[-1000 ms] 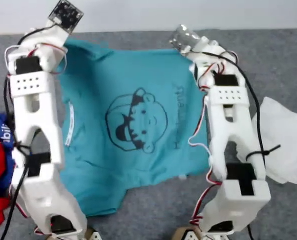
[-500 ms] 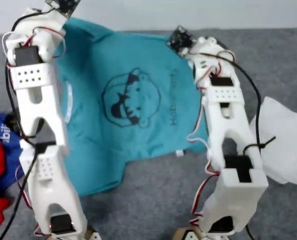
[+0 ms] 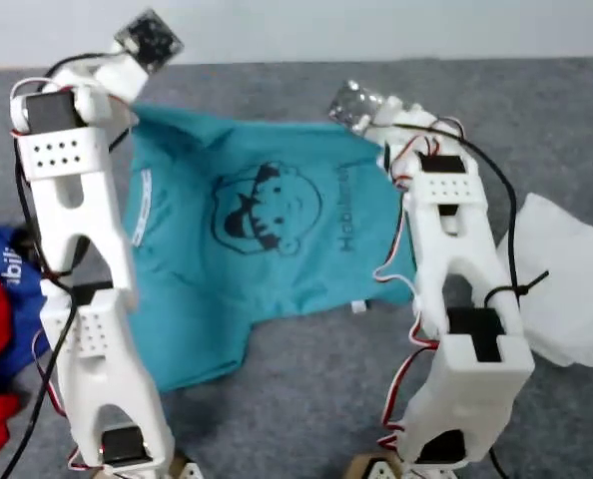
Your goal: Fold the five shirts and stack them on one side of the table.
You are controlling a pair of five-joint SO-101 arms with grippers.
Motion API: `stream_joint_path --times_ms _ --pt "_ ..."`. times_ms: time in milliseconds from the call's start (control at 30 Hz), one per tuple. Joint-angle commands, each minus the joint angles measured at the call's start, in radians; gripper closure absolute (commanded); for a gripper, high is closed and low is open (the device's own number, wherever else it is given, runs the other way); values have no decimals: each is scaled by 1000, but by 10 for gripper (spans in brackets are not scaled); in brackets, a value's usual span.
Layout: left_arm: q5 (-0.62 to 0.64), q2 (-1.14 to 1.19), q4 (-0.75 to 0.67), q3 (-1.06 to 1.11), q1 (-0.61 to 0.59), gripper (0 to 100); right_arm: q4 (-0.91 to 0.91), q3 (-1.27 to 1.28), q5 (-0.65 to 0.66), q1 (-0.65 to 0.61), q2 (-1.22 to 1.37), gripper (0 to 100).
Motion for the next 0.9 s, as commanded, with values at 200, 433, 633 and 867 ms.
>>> stream_joint_path --times_ms 200,433,633,867 --pt "-104 -147 83 153 -15 995 383 -52 31 4 -150 987" --pt "-215 -454 83 633 -14 995 604 -52 31 2 -220 987" --pt "-295 -738 83 995 -17 995 782 -52 31 -1 -272 987" --pt "-384 -977 83 1372 -29 995 926 -51 83 -1 -274 987"
